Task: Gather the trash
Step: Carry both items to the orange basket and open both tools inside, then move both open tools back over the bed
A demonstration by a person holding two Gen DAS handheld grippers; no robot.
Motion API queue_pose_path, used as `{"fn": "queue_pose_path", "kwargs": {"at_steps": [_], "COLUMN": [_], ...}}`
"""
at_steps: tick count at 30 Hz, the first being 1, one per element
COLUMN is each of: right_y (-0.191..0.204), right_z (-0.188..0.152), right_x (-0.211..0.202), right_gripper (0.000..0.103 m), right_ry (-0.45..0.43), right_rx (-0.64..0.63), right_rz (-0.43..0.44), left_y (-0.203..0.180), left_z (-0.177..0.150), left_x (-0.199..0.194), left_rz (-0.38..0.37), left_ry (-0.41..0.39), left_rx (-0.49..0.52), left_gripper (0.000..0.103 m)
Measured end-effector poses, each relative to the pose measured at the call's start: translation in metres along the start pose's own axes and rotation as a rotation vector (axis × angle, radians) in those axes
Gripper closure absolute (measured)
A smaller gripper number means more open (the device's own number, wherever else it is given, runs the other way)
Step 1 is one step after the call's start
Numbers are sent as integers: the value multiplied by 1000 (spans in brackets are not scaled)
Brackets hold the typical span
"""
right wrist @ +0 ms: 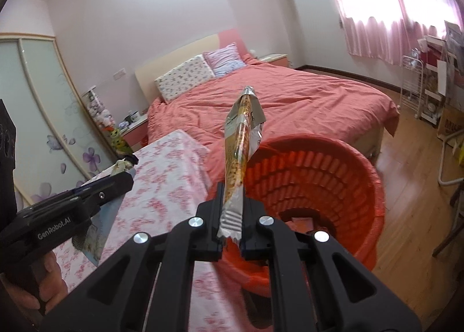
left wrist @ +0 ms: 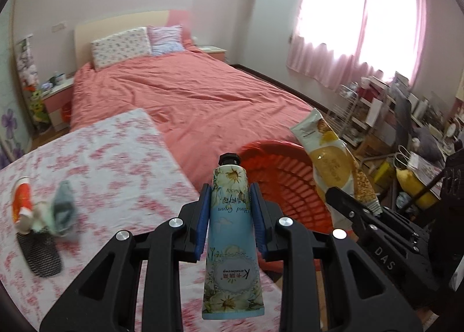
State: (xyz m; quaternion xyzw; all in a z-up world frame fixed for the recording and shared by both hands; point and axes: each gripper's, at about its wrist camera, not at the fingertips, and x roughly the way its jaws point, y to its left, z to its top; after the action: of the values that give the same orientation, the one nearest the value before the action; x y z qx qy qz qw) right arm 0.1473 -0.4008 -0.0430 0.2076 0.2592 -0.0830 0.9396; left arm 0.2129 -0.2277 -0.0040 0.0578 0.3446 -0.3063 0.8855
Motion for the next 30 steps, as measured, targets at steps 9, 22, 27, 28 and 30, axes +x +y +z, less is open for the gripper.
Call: {"fn": "queue_pose_path", "kwargs": {"at_steps": [9,22,27,28,30], "right_y": [-43,-63,-41,-36,-22], "right_z": [3,-14,-21,-22,-25], "right_x": [20,45,44,43,44], "right_gripper": [92,50,34,30,27], "right_ry": [21,64,57,56,59], "right_rx": [60,77,11,1,-27], "right_rz": [-38,-106,-121,-122,-122], "left_y": [-37,-12,25,37,54], "left_z": [4,-14,-34,-40,-48], "left_x": [44,54,27,20,10], "left_rz": [-73,67,196,235,284], "left_ry": [53,117,100,100,99], "left_rx": [36,-3,-25,-31,-44], "left_gripper": [75,42,29,28,26]}}
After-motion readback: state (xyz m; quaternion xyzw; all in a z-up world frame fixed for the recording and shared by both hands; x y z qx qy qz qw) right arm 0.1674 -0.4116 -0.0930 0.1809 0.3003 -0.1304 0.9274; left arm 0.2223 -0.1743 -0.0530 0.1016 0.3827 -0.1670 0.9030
